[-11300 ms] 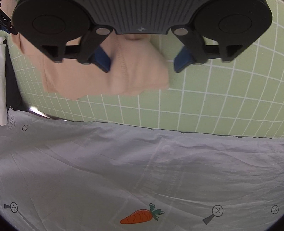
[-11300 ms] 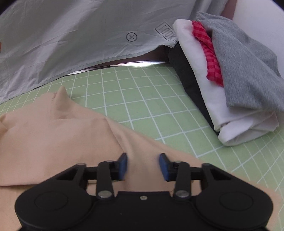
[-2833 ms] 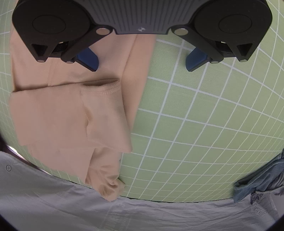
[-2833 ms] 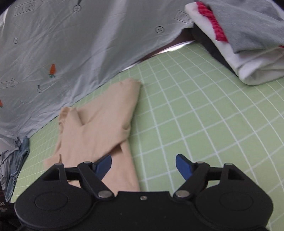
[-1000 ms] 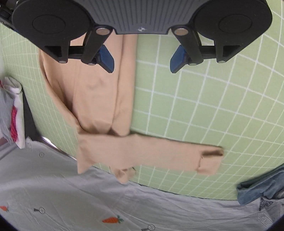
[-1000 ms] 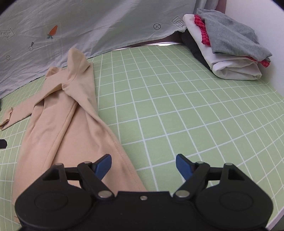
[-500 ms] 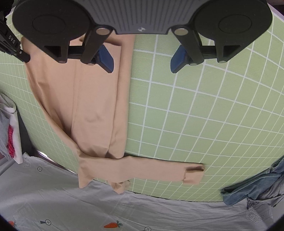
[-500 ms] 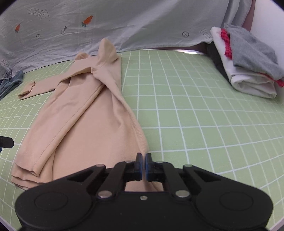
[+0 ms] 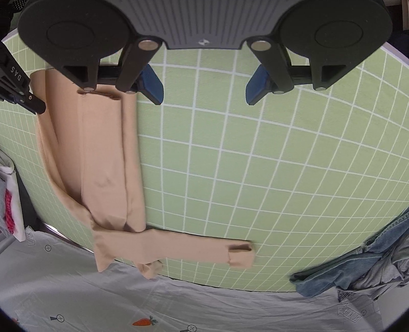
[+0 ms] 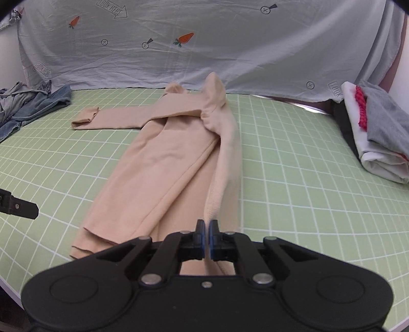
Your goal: Fold clothes
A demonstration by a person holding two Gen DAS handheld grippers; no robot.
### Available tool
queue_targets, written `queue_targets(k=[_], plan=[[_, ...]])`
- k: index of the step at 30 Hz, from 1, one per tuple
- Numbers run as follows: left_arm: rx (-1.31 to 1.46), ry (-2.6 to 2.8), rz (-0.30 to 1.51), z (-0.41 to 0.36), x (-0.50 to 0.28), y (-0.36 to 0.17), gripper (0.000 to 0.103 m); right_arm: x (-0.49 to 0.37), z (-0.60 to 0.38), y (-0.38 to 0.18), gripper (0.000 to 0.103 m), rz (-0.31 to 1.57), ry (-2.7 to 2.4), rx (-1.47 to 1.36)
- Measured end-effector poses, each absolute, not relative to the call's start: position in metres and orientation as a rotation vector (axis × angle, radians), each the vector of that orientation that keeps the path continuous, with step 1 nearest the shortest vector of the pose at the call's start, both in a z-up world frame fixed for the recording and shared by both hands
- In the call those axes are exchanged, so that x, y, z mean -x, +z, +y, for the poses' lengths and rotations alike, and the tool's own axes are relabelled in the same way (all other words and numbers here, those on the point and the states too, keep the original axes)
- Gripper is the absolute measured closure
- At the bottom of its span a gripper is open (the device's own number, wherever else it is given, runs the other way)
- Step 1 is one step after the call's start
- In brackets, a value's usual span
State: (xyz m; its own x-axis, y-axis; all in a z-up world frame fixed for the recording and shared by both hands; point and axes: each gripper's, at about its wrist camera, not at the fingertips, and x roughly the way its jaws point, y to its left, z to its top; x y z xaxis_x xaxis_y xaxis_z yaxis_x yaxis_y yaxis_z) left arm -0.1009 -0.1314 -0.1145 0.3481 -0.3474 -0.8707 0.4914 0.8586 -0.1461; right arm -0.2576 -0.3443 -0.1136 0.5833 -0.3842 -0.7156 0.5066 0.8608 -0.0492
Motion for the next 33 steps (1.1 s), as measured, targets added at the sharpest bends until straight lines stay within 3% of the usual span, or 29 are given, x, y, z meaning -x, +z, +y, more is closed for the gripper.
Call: queue_targets(k=[6,10,13,17,33], plan=[[-0.134,-0.5,1.106,-0.108,0.093,-0.116,0.031,0.24,-0.334,-0.141,0.096,0.851,-0.484,-0.271],[-0.127,-0.489,1.112,-0.103,0.092,-0.116,0.03,0.243,-0.336,-0.14,0.082,0.836,-0.463,-0.346],[-0.124,-0.492,1.109,-0.106,0.093,-0.116,0.027,0.256,-0.345,-0.129,0.078,0.753,-0.469,-0.423],[-0.127,-0.497,1.107,-0.116,0.099,-0.116,0.027,0.267,-0.363,-0.119,0.077,0.692,-0.539,-0.454],[-0.092,-0.377,1.12,-0.154,0.133,-0.125,0.025,0.239,-0.387,-0.147,0.076,0.841,-0.35,-0.289]])
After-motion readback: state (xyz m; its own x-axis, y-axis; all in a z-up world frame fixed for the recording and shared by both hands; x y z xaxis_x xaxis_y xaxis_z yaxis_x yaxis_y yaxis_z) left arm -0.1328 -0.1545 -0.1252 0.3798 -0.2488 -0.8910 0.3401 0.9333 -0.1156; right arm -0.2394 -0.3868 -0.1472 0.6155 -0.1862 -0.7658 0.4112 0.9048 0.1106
